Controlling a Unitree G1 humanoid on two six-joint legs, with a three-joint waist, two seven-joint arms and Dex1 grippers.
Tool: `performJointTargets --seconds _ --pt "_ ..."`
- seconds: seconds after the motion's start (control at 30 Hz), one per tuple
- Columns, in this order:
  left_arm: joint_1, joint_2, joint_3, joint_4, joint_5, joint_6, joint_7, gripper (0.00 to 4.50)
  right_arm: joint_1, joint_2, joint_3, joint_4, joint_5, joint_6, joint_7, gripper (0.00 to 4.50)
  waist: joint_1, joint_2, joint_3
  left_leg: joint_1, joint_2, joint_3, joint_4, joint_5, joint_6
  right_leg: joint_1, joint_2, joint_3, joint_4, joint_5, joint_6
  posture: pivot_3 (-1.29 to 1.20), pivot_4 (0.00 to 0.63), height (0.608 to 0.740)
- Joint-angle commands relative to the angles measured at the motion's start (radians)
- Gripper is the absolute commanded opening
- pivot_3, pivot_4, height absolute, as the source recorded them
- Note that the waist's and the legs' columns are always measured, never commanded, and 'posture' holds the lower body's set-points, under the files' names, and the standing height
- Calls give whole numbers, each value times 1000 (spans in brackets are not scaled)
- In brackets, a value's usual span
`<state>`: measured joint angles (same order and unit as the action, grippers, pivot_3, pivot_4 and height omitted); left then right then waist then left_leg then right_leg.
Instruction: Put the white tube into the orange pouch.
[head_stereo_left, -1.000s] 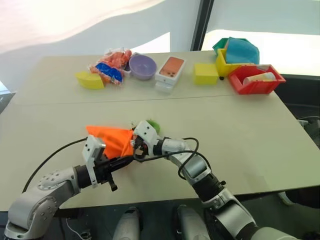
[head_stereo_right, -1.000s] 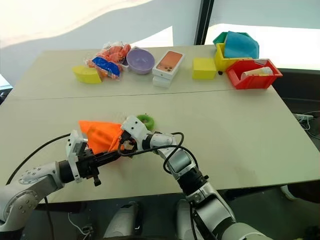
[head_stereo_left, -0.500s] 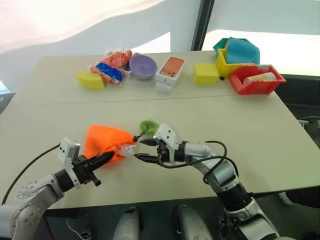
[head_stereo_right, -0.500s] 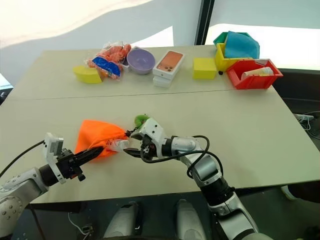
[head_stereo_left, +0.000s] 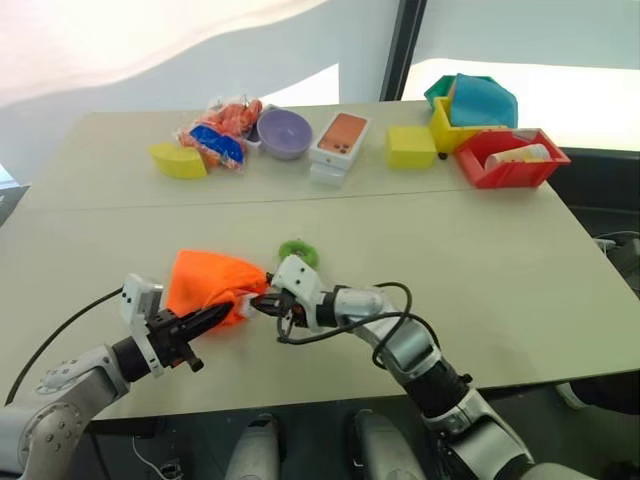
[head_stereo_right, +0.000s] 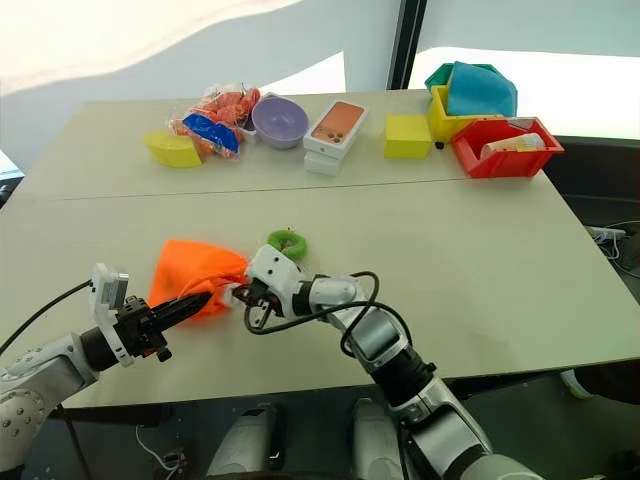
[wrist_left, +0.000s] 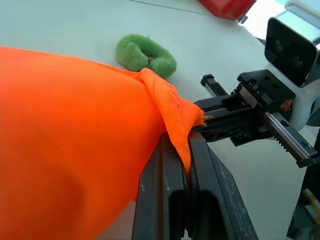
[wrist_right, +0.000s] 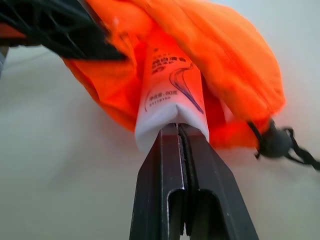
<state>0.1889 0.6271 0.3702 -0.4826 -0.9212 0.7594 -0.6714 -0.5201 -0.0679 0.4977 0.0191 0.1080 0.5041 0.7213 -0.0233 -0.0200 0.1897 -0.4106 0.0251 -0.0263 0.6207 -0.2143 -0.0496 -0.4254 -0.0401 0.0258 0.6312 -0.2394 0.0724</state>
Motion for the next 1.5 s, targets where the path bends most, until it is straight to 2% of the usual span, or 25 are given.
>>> performJointTargets --seconds 0.03,0.17,0.33,0.57,0.7,0.77,0.8,0.87,0.97,1.03,1.23,1.3,1.37,1.43,1.47,1.5 --pt "0 8 -9 -50 -12 -1 2 0 -50 73 51 25 -16 -43 1 35 -1 0 0 0 0 0 0 0 0 0 0 0 0 0 0 0 150 740" --pt "19 13 -16 -64 -4 -3 -4 0 -65 102 40 63 -38 -67 -31 35 1 0 0 0 0 0 0 0 0 0 0 0 0 0 0 0 150 740" --pt "100 51 11 -61 41 -22 -38 0 -20 2 -14 -11 -29 -69 1 35 2 0 0 0 1 0 0 0 0 0 -2 0 -1 0 0 0 150 740" --pt "231 128 116 53 148 -103 -140 0 54 -171 -99 -144 6 -81 68 35 -7 0 0 0 2 3 -2 0 -1 -3 -5 0 -2 0 0 0 150 740" --pt "234 138 130 84 174 -140 -169 0 38 -206 -80 -100 -60 -161 47 35 -18 0 0 0 3 4 -6 0 -1 -5 -4 -1 -2 -1 -1 0 150 740" --pt "206 129 125 83 162 -149 -173 0 26 -188 -73 -81 -49 -179 62 35 -20 0 0 0 3 4 -6 0 -1 -5 -4 -1 -2 -1 -2 0 150 740" --pt "189 121 129 76 132 -138 -176 268 14 -178 -65 -62 -62 -195 56 546 -21 0 0 0 3 4 -6 0 0 -5 -4 -1 -2 0 -2 0 150 740" --pt "161 111 141 58 84 -114 -171 960 -13 -167 -40 -10 -120 -258 29 1278 -21 -1 0 0 3 4 -6 0 0 -5 -2 -1 -2 0 -3 0 150 740" --pt "141 105 154 57 75 -105 -143 2488 -36 -161 -26 53 -175 -342 1 2810 -21 -1 0 0 3 5 -6 0 0 -4 -2 -1 -1 0 -3 0 150 740" --pt "138 111 172 57 47 -88 -147 3484 -52 -153 -25 97 -191 -379 -4 2829 -21 -1 0 0 2 5 -6 0 0 -4 -2 -1 -1 0 -2 0 150 740" --pt "113 135 220 36 -10 -52 -151 3484 -82 -147 -17 224 -254 -460 -20 2829 -20 -2 0 0 2 5 -6 0 0 -4 -1 -1 -1 0 -2 0 150 740" --pt "90 144 230 19 -28 -45 -141 3538 -82 -151 -25 238 -266 -469 -25 2294 -21 -2 0 0 2 5 -6 0 0 -4 -1 -1 -1 0 -2 0 150 740" --pt "61 150 240 9 -54 -33 -128 3538 -75 -160 -36 230 -270 -473 -23 1512 -19 -2 0 1 2 5 -5 0 0 -4 -1 -1 -1 0 -2 0 150 740" --pt "41 158 240 1 -64 -29 -120 3538 -63 -174 -49 209 -269 -470 -22 394 -20 -2 0 1 2 5 -5 0 0 -3 -1 -1 -1 0 -2 0 150 740" --pt "32 160 236 -2 -65 -26 -116 3538 -54 -183 -57 192 -267 -468 -20 29 -20 -2 0 1 2 5 -5 0 0 -3 -1 -1 -1 0 -2 0 150 740" --pt "23 161 229 -3 -59 -30 -114 3538 -43 -192 -67 174 -261 -462 -19 29 -19 -2 0 1 2 5 -5 0 0 -3 -1 -1 -1 0 -2 0 150 740"
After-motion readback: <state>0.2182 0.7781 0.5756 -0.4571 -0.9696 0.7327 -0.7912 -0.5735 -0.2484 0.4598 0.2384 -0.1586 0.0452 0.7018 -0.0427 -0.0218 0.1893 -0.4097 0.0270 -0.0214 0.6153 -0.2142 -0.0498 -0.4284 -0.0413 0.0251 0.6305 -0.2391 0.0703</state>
